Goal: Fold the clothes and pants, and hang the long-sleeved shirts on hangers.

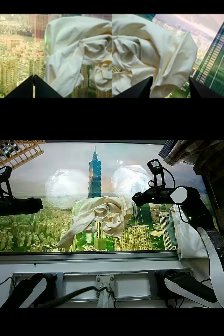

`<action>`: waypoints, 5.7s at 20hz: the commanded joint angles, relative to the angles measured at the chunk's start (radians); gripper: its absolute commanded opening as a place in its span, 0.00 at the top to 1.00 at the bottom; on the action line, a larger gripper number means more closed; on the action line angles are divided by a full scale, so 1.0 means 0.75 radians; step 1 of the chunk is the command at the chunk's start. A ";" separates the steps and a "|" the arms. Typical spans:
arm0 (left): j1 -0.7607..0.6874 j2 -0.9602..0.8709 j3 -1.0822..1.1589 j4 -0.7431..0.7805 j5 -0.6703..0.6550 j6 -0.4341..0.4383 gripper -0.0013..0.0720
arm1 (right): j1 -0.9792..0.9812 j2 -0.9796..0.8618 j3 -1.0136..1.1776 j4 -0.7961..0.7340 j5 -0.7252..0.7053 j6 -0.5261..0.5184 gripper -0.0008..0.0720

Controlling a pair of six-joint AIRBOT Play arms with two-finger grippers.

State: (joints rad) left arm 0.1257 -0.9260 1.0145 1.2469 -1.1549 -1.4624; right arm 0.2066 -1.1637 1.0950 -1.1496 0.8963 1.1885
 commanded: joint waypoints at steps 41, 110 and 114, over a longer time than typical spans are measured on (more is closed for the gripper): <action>-0.204 0.843 -0.740 0.072 -0.187 -0.135 0.18 | 0.003 -0.003 0.002 0.198 -0.028 0.008 0.30; -0.207 0.513 0.639 0.457 0.489 0.095 0.98 | 0.059 0.569 0.415 0.244 -0.547 0.424 0.96; -0.207 0.549 0.796 0.457 0.532 0.095 0.98 | 0.040 0.724 0.484 0.240 -0.471 0.424 0.96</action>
State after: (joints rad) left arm -0.0299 -0.5293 1.5082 1.5719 -0.7853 -1.3884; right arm 0.2554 -0.7052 1.4048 -0.9485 0.5049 1.5066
